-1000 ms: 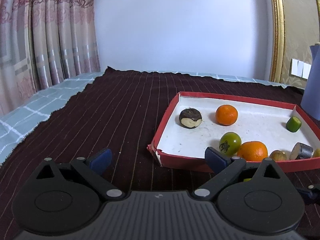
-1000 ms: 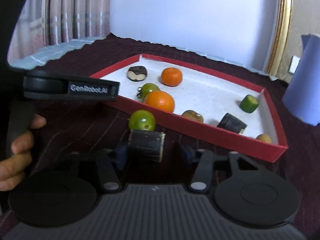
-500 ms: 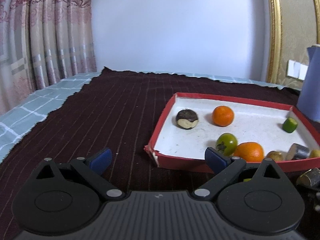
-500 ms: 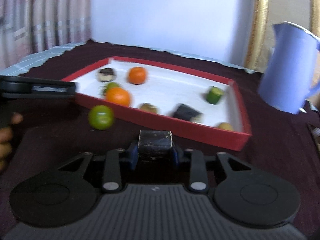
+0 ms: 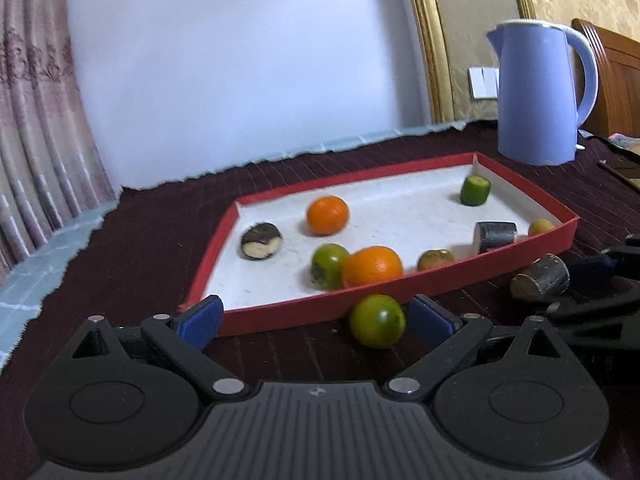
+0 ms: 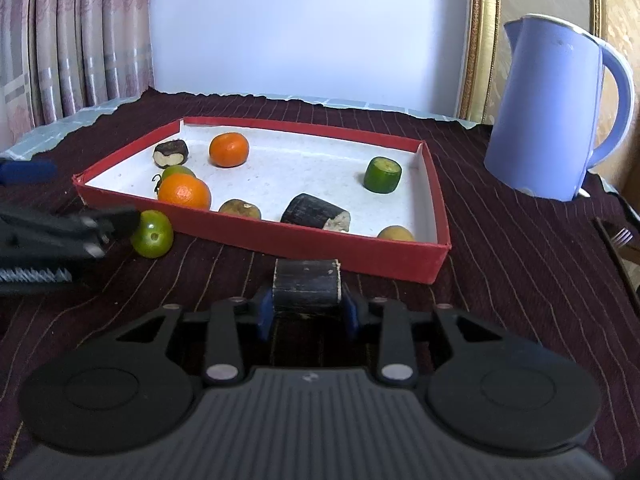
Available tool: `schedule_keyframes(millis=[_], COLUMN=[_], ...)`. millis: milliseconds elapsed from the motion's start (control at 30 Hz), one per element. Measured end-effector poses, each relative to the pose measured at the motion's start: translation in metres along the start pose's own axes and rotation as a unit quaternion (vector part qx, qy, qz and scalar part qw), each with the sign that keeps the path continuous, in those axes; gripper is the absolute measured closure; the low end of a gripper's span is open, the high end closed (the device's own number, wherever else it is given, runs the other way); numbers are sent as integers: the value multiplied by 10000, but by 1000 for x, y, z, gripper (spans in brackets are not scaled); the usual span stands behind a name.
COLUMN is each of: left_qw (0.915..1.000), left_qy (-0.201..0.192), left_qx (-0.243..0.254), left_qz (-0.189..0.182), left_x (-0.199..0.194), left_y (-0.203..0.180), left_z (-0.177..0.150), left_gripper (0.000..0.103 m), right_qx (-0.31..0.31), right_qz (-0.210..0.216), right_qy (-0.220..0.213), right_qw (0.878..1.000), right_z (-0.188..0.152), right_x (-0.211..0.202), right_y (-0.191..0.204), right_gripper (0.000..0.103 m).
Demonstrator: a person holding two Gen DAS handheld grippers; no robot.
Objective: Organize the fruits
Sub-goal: 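Close the right tool on a dark cylinder piece while the left tool closes on a green tomato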
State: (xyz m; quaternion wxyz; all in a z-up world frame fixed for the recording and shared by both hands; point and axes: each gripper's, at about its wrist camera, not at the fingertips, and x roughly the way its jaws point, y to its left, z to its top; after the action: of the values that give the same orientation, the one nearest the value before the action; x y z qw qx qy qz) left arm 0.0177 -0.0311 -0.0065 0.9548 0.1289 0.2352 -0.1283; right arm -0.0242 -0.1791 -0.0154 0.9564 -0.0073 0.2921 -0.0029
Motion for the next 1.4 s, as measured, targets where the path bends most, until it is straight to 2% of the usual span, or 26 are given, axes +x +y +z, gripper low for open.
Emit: schedule_keyframes(millis=[33,67,133,267,400,500,533,567,633,700,733,800,833,867,1000,1167,1400], left_qw=[10000,9998,9994,9980,9959,9938,9931,9925,9918,9924,9930,9938,9942,9947,9968,9950,9956], left_qy=[73,132,280,605,847,959,984,989,979,943,913,836,806,761,639,651,525], left_qx=[-55,-108,-154,-159,-327,-553,-635,-711,-790,-747,-709,-634,-576,-497,-215,-530,-669], left_qz=[-18,-57,-101,54,39,21,-22,-93,-231,-238,-260,-376,-419,-480,-432,-547,-395], left_x=[2,5,11,27,37,43,44,44,44,42,41,36,35,33,28,28,17], left_y=[-1,-1,-3,-7,-1,4,6,9,10,6,4,0,-2,-5,-14,-1,6], left_z=[1,2,4,2,2,4,4,4,4,4,4,4,4,4,3,4,10], left_gripper=[3,3,3,4,3,4,6,12,19,27,31,53,58,71,73,73,72], right_qx=[10,13,34,48,-450,-1126,-1142,-1022,-647,-407,-353,-238,-230,-263,-298,-117,-80], right_qz=[3,0,-78,-78,-403,-1113,-1097,-886,-512,-473,-469,-251,-156,-133,-200,-139,-26], right_qy=[0,-23,-58,-96,-113,-134,-156,-203,-229,-36,58,81,88,84,61,-120,-463], right_qw=[10000,10000,9999,9999,9981,9873,9873,9906,9963,9980,9983,9994,9996,9995,9993,9998,9989], right_z=[0,0,0,1,-1,-5,-5,-4,-2,1,0,0,-1,-1,-1,1,8], right_x=[0,-1,-2,-3,-6,-3,-3,-6,-9,-4,-1,-1,-2,-2,-3,-12,-18], right_y=[0,-1,-2,-3,7,25,27,24,15,7,6,5,6,8,13,7,8], right_gripper=[50,34,25,2,0,0,0,0,4,31,38,60,66,72,72,72,72])
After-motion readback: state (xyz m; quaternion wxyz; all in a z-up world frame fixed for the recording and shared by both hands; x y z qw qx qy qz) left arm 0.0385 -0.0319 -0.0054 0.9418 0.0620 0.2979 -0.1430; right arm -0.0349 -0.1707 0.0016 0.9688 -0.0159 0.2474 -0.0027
